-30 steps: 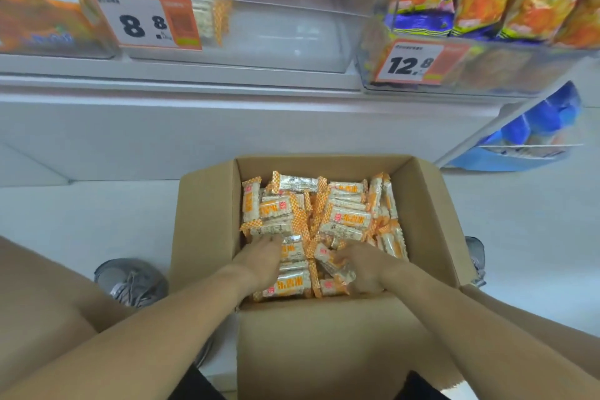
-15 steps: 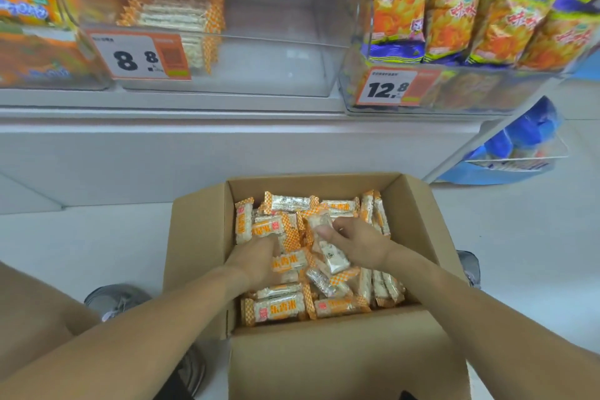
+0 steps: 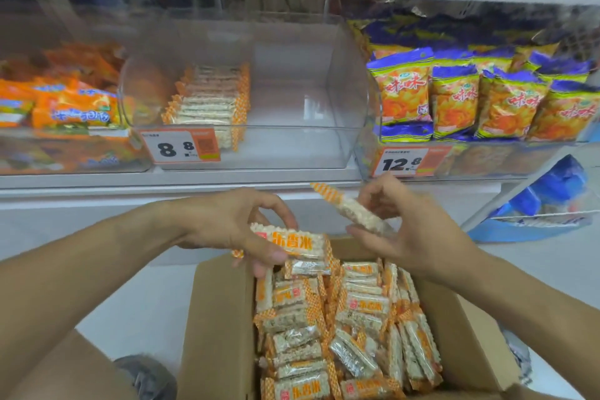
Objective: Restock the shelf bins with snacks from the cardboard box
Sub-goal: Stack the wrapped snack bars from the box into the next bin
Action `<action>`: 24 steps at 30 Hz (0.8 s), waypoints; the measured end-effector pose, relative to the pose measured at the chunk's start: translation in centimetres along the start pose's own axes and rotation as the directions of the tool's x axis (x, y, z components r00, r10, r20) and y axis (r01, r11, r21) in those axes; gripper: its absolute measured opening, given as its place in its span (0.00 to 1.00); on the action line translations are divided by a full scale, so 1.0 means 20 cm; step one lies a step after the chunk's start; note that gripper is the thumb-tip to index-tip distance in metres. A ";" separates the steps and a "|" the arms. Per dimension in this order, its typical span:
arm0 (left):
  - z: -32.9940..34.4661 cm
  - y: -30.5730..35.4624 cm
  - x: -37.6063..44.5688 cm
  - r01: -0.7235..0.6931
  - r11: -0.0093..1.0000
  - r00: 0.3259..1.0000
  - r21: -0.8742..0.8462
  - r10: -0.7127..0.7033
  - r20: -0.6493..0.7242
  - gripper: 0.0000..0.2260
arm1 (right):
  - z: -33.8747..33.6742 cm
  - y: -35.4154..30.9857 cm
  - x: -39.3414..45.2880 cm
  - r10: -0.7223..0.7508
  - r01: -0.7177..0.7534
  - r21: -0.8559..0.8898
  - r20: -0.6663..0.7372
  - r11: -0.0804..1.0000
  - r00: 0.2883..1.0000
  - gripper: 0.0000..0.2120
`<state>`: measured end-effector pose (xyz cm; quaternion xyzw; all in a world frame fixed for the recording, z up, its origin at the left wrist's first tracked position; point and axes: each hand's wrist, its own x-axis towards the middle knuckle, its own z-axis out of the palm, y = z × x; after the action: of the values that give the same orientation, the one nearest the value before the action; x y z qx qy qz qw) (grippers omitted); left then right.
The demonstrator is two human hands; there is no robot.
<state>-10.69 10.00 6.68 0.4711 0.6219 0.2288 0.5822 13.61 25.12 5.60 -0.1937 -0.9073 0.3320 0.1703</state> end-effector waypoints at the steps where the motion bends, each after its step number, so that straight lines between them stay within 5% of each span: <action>1: -0.01 0.01 -0.01 -0.029 1.000 1.000 -0.008 0.029 -0.011 0.20 | 0.01 -0.01 0.01 -0.073 0.074 -0.098 0.014 0.992 0.997 0.16; 5: -0.06 0.03 -0.04 -0.086 0.996 0.996 0.003 0.087 -0.038 0.26 | 0.06 -0.05 0.01 -0.163 0.167 -0.146 0.043 0.975 0.986 0.24; 13: -0.11 0.00 -0.07 -0.073 0.980 0.997 -0.187 0.071 -0.020 0.32 | 0.10 -0.11 0.00 -0.209 0.213 -0.042 0.096 0.976 0.973 0.21; 19: -0.04 0.01 -0.06 -0.076 0.983 0.996 -0.168 0.068 -0.054 0.19 | 0.15 -0.13 0.01 -0.077 0.078 -0.019 0.016 0.997 0.997 0.28; 22: -0.02 0.01 -0.06 -0.137 0.965 0.981 -0.223 0.101 -0.167 0.19 | 0.16 -0.13 0.03 0.041 -0.042 -0.070 -0.021 0.997 0.999 0.29; 24: -0.01 0.01 -0.05 -0.160 0.945 0.953 -0.287 0.072 -0.293 0.20 | 0.18 -0.15 0.04 0.217 -0.215 0.044 -0.038 0.976 0.975 0.28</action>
<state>-10.94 9.28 7.41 0.3738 0.6253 0.4209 0.5404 10.66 21.50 5.18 -0.2948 -0.8702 0.3624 0.1565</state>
